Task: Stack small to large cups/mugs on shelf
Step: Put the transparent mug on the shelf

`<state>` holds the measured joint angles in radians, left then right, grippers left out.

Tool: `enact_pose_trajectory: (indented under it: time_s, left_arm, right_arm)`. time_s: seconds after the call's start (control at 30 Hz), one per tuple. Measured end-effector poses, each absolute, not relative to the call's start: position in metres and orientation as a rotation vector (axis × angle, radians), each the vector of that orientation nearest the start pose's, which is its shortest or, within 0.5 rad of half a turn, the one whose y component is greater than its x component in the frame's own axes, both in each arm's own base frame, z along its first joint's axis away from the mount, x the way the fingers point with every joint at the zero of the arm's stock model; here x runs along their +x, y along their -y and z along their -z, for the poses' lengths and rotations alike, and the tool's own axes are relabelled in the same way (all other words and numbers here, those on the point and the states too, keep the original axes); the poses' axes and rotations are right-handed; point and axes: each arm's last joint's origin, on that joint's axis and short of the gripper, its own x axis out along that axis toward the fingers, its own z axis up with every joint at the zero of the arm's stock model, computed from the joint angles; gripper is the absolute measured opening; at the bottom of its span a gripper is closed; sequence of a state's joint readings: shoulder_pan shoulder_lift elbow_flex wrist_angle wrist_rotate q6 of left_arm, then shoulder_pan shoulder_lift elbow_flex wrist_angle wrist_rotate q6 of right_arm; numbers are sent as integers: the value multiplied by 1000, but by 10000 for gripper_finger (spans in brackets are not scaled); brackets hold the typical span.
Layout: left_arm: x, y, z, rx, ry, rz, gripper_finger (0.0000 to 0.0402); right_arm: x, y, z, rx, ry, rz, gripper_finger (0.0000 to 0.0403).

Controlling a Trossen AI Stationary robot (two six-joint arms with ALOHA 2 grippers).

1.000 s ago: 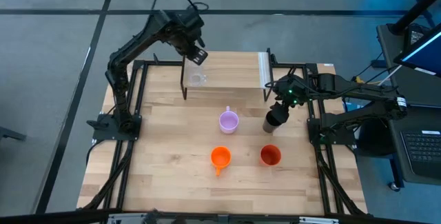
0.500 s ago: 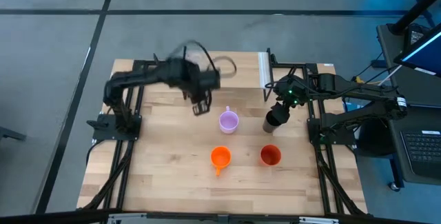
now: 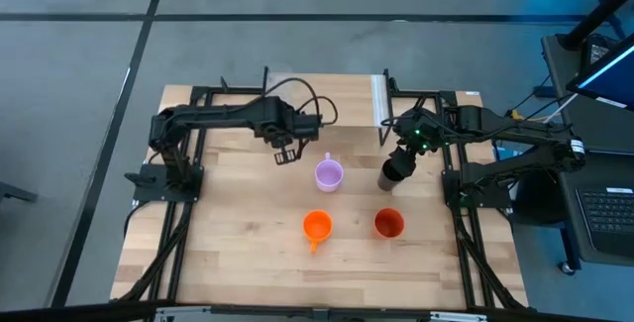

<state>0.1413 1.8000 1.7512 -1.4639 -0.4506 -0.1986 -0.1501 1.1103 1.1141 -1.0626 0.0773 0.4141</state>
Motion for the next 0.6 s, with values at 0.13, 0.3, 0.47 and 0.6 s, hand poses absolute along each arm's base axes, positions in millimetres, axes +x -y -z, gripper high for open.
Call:
enact_pose_trajectory:
  time_s: [0.13, 0.3, 0.47, 0.6]
  left_arm:
    - [327, -73, -315, 48, -1437, -654, 80]
    - [324, -89, -315, 12, -1438, -695, 80]
    - [321, -99, -315, -10, -1440, -720, 80]
    - [320, -104, -315, -22, -1432, -734, 80]
  right_arm:
    - [192, 31, -317, 412, -1003, 423, 232]
    - [192, 31, -317, 411, -1003, 423, 232]
    - [192, 31, -317, 411, -1003, 423, 232]
    - [192, 31, -317, 411, -1003, 423, 232]
